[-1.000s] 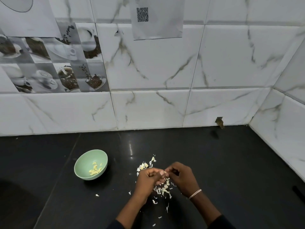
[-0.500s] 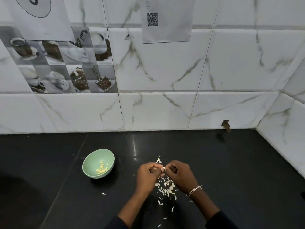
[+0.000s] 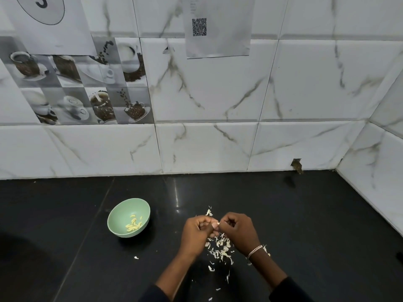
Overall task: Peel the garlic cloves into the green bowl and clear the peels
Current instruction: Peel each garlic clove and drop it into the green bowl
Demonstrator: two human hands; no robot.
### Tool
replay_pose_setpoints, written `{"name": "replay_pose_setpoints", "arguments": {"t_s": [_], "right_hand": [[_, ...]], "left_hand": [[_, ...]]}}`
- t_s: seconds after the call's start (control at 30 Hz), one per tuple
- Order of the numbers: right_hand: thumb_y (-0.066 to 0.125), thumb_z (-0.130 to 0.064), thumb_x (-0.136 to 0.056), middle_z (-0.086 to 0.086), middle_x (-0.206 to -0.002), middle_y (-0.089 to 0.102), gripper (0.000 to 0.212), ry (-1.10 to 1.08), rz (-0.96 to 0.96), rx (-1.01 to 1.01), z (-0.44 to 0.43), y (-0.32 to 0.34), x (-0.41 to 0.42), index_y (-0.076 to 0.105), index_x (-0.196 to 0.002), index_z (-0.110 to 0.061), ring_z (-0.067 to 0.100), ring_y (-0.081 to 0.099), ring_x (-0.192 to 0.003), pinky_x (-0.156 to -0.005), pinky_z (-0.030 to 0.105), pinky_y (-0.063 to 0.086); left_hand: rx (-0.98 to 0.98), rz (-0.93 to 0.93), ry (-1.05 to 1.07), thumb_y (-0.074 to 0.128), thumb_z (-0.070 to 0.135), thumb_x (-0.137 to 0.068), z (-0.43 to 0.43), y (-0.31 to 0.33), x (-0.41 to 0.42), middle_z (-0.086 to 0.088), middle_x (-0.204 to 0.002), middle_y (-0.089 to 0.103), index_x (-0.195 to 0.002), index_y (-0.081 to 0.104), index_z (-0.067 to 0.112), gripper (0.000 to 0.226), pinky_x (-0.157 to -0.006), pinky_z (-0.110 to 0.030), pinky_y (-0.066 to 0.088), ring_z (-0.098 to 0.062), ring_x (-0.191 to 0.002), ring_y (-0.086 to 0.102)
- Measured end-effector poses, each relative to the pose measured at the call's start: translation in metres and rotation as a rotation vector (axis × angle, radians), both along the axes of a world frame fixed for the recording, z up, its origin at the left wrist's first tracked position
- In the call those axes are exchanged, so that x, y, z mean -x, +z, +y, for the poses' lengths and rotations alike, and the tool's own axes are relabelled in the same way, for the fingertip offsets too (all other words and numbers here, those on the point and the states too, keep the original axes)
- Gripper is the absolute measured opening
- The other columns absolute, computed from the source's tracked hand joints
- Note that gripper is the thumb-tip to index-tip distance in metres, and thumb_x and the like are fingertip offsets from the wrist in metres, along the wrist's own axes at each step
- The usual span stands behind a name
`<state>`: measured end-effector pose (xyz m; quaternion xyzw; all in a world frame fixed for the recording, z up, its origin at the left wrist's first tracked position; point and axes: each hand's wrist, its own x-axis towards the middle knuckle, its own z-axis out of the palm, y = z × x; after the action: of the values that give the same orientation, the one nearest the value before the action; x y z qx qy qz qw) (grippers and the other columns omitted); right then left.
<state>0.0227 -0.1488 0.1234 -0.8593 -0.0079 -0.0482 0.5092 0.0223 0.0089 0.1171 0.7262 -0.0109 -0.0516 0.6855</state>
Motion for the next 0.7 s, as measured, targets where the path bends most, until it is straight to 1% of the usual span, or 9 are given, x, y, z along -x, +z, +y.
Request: {"name": "replay_pose_setpoints", "arguments": {"t_s": [0.07, 0.13, 0.17, 0.27, 0.37, 0.5, 0.6, 0.7], "right_hand": [[0.07, -0.023, -0.075, 0.002, -0.053, 0.064, 0.017, 0.025, 0.036, -0.087, -0.001, 0.002, 0.0, 0.067, -0.061, -0.014, 0.005, 0.052, -0.048, -0.051, 0.024, 0.04], [0.064, -0.025, -0.074, 0.01, -0.055, 0.066, 0.017, 0.017, 0.065, -0.179, -0.001, 0.003, -0.002, 0.068, -0.063, -0.014, 0.013, 0.055, -0.049, -0.052, 0.029, 0.042], [0.063, -0.021, -0.075, 0.011, -0.056, 0.066, 0.016, 0.011, 0.076, -0.217, -0.001, 0.003, -0.002, 0.068, -0.063, -0.012, 0.016, 0.056, -0.049, -0.052, 0.03, 0.043], [0.062, -0.001, -0.082, 0.012, -0.057, 0.065, 0.018, 0.013, 0.101, -0.286, 0.0, 0.007, -0.005, 0.068, -0.065, -0.003, 0.016, 0.055, -0.048, -0.049, 0.026, 0.042], [0.062, 0.002, -0.084, 0.011, -0.058, 0.065, 0.017, 0.029, 0.112, -0.298, -0.001, 0.01, -0.007, 0.068, -0.068, 0.002, 0.016, 0.055, -0.048, -0.046, 0.025, 0.041], [0.061, 0.0, -0.086, 0.011, -0.058, 0.065, 0.018, 0.037, 0.113, -0.293, -0.002, 0.011, -0.008, 0.067, -0.069, 0.002, 0.016, 0.056, -0.048, -0.046, 0.025, 0.042], [0.06, -0.003, -0.087, 0.012, -0.059, 0.066, 0.019, 0.053, 0.118, -0.274, -0.002, 0.011, -0.007, 0.068, -0.07, -0.001, 0.017, 0.056, -0.049, -0.046, 0.025, 0.042], [0.06, -0.006, -0.086, 0.014, -0.06, 0.067, 0.023, 0.069, 0.124, -0.23, -0.001, 0.013, -0.004, 0.069, -0.066, -0.01, 0.014, 0.056, -0.049, -0.047, 0.023, 0.042]], "left_hand": [[0.011, -0.004, -0.008, 0.067, -0.001, -0.092, 0.002, 0.002, -0.001, -0.012, -0.074, 0.075, -0.091, 0.074, 0.001, 0.008, -0.064, -0.022, 0.054, -0.015, -0.065, 0.069], [-0.012, -0.032, -0.019, 0.068, 0.0, -0.092, 0.002, 0.003, -0.002, -0.012, -0.075, 0.075, -0.092, 0.076, 0.004, 0.009, -0.065, -0.022, 0.054, -0.015, -0.067, 0.07], [-0.03, -0.048, -0.022, 0.069, 0.0, -0.091, 0.002, 0.004, -0.002, -0.011, -0.075, 0.076, -0.092, 0.076, 0.004, 0.009, -0.065, -0.021, 0.054, -0.014, -0.067, 0.071], [-0.053, -0.082, -0.024, 0.072, 0.001, -0.088, 0.0, 0.006, -0.002, -0.008, -0.077, 0.076, -0.091, 0.076, 0.004, 0.005, -0.066, -0.018, 0.053, -0.013, -0.067, 0.071], [0.002, -0.067, -0.017, 0.073, 0.001, -0.088, 0.0, 0.007, -0.003, -0.009, -0.077, 0.076, -0.092, 0.075, 0.002, 0.005, -0.065, -0.02, 0.054, -0.013, -0.067, 0.07], [0.123, 0.014, 0.007, 0.072, -0.001, -0.088, -0.002, 0.009, -0.004, -0.012, -0.078, 0.075, -0.092, 0.074, 0.0, 0.005, -0.062, -0.02, 0.051, -0.012, -0.068, 0.066], [0.201, 0.079, 0.031, 0.068, -0.002, -0.09, -0.002, 0.005, -0.005, -0.013, -0.079, 0.074, -0.096, 0.073, -0.003, 0.008, -0.059, -0.02, 0.049, -0.013, -0.069, 0.064], [0.281, 0.132, 0.037, 0.065, -0.002, -0.092, -0.003, 0.005, -0.007, -0.013, -0.078, 0.07, -0.1, 0.07, -0.006, 0.01, -0.056, -0.018, 0.047, -0.011, -0.065, 0.061]]}}
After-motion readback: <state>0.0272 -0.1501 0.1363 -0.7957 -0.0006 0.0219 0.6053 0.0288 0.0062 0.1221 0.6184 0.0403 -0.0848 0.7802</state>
